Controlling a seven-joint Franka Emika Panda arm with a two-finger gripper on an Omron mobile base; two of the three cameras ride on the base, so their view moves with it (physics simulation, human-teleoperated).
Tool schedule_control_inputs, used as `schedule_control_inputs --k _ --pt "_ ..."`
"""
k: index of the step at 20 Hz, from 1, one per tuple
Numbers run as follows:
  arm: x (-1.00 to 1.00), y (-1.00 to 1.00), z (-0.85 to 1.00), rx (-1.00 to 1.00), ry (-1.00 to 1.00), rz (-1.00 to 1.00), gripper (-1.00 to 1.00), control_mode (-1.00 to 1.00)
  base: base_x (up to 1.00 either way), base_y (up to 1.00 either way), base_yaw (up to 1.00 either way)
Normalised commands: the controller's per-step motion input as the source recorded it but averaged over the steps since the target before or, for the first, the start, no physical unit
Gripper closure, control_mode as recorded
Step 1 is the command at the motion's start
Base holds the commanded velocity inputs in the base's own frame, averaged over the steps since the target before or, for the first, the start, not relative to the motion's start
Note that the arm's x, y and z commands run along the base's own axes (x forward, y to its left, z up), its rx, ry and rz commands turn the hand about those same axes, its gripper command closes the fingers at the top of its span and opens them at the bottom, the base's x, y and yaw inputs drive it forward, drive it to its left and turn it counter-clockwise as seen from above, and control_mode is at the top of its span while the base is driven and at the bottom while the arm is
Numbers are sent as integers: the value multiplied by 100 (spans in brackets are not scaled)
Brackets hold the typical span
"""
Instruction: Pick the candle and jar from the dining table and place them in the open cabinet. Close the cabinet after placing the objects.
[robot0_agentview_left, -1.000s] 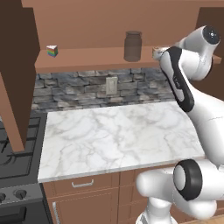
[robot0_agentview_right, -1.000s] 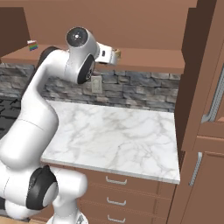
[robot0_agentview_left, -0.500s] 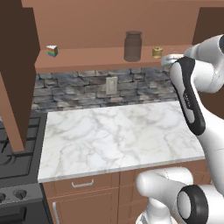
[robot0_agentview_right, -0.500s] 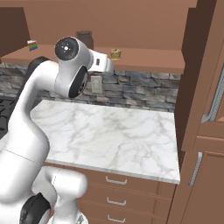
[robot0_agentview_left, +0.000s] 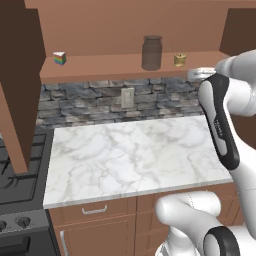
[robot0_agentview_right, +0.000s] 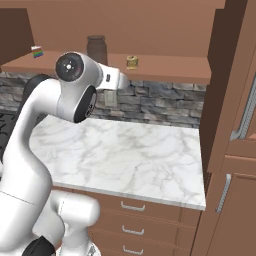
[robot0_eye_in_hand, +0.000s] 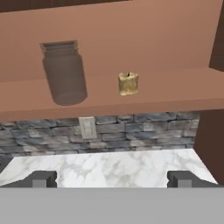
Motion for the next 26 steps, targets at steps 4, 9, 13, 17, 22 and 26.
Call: schedule_control_inputs --k 4,9,13,17,22,26 --pt "-20 0 4 0 0 0 -100 -100 0 0 0" --pt "-21 0 2 0 -1 0 -100 -100 0 0 0" --pt "-11 0 9 0 0 0 -100 -100 0 0 0" --pt "-9 0 11 0 0 0 -100 -100 0 0 0" --pt "-24 -4 7 1 -2 0 -100 -100 0 0 0" --pt "-38 -17 3 5 -9 0 -100 -100 0 0 0"
